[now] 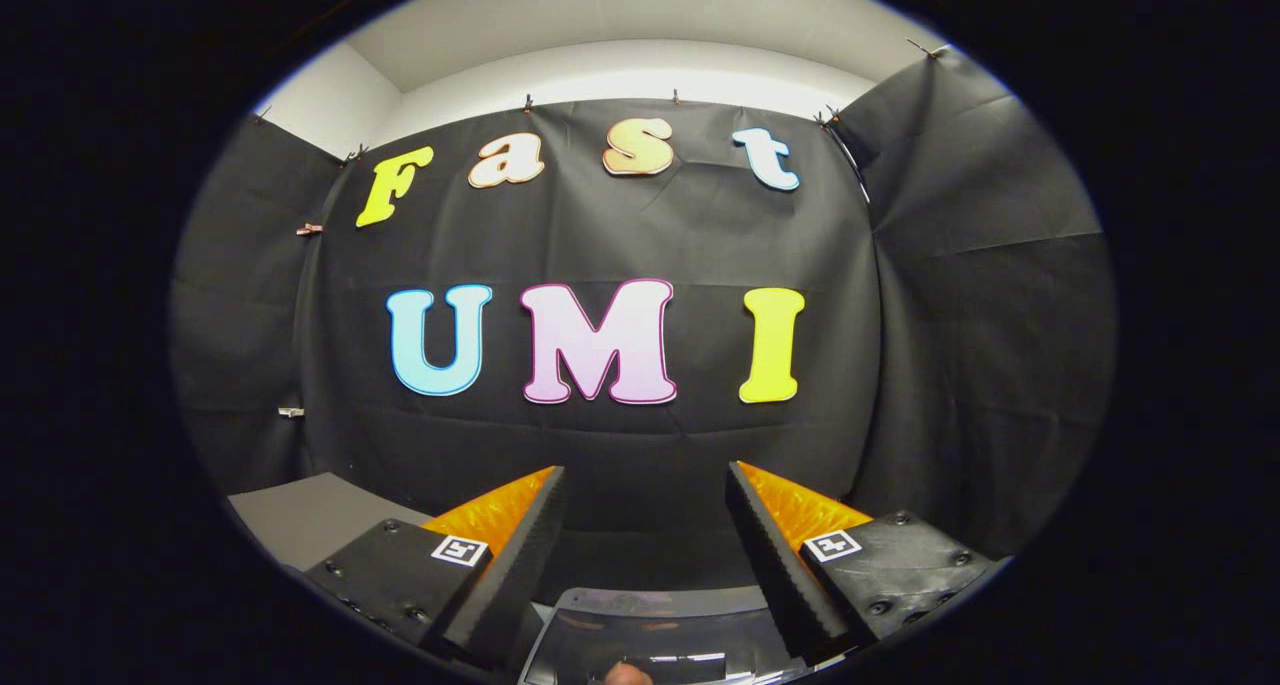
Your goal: Put the clothes into the washing machine and then close the washing machine lid.
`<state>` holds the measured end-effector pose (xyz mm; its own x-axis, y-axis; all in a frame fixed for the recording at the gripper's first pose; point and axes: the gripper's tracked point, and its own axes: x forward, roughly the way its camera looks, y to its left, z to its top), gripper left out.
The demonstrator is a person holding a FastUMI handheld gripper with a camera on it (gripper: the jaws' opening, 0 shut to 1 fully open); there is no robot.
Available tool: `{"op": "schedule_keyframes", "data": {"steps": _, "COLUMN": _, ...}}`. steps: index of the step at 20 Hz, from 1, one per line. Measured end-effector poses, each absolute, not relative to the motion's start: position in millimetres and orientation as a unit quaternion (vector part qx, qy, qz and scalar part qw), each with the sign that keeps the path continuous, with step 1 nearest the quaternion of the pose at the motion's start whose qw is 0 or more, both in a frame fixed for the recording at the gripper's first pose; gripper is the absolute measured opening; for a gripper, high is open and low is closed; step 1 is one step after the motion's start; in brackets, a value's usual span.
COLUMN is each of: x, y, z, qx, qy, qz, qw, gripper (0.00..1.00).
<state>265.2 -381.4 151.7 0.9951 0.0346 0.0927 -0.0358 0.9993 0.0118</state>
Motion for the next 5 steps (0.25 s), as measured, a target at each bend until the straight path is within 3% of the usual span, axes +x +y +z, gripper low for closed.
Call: {"op": "schedule_keyframes", "data": {"steps": 5, "x": 262.4, "y": -378.9, "z": 155.8, "qx": 0.012, "qy": -0.051, "qz": 0.018, "qw": 0.998, "gripper": 0.99}}
